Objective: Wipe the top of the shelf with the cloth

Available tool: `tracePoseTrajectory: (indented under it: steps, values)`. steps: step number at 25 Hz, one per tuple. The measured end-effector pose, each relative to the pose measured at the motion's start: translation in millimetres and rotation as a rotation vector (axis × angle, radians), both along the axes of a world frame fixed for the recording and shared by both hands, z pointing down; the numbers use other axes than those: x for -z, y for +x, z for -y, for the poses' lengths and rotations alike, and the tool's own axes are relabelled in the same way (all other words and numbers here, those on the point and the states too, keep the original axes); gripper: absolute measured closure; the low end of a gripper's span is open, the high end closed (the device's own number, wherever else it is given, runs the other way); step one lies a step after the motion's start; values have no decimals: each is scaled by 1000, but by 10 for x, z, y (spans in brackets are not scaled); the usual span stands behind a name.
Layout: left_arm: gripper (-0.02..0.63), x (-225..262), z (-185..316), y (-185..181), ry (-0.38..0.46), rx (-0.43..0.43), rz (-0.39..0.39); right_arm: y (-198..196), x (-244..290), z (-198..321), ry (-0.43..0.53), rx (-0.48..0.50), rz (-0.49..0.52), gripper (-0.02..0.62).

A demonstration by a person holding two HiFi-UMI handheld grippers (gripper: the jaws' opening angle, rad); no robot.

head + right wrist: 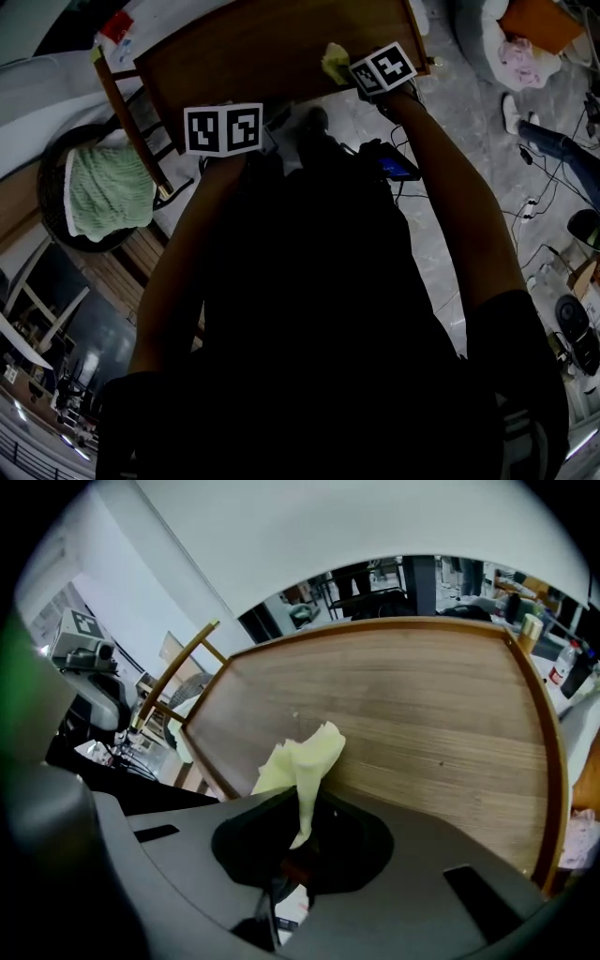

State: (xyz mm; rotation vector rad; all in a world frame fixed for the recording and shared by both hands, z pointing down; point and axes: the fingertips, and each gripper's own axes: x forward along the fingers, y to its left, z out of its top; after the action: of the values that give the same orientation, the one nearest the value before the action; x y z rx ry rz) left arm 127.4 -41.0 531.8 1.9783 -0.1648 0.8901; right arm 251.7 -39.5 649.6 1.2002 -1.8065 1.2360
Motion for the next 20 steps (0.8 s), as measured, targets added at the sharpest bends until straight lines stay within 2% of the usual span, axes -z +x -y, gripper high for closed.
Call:
tracePoseTrajectory:
  steps: [9,20]
  values:
    - [595,52,-35,63,18,28,12,599,23,-177,-11,-107,-56,551]
    - [595,68,-74,85,8,50,-10,1180,69,-382,-40,-216,-207,551]
